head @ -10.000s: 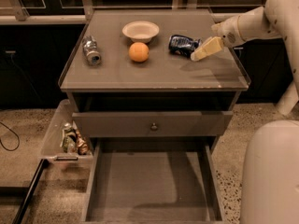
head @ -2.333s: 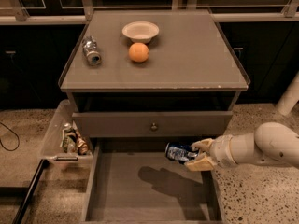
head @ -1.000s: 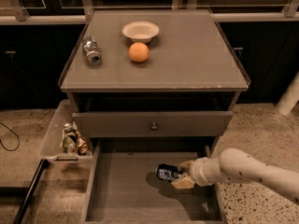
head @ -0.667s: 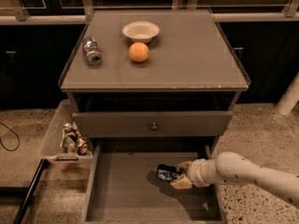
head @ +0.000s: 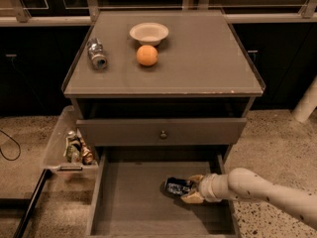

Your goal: Place pepsi can into middle drawer

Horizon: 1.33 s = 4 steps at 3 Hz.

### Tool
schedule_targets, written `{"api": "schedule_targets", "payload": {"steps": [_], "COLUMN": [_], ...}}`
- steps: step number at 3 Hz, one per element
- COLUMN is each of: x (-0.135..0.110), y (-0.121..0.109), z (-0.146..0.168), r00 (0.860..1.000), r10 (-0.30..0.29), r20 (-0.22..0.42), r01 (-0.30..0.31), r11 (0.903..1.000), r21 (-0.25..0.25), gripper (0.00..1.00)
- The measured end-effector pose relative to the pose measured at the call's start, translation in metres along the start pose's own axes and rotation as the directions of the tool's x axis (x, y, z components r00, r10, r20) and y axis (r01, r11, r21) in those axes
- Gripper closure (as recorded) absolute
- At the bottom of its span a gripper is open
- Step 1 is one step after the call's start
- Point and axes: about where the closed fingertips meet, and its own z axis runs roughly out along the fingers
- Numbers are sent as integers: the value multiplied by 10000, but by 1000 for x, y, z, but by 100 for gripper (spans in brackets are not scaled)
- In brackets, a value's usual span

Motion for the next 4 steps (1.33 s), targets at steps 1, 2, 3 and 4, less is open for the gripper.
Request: {"api": "schedule_targets", "payload": {"steps": [1, 2, 3, 4], "x": [0, 0, 0, 0], "y": [0, 0, 1, 1], "z": [1, 1, 1, 1], "r00": [10000, 10000, 10000, 10000], "r10": [-2, -2, -2, -2], "r20": [3, 3, 3, 3], "r01": [2, 2, 2, 2], "r11": [10000, 10000, 10000, 10000], "r21": [-13, -14, -14, -15], "gripper": [81, 57, 34, 11]}}
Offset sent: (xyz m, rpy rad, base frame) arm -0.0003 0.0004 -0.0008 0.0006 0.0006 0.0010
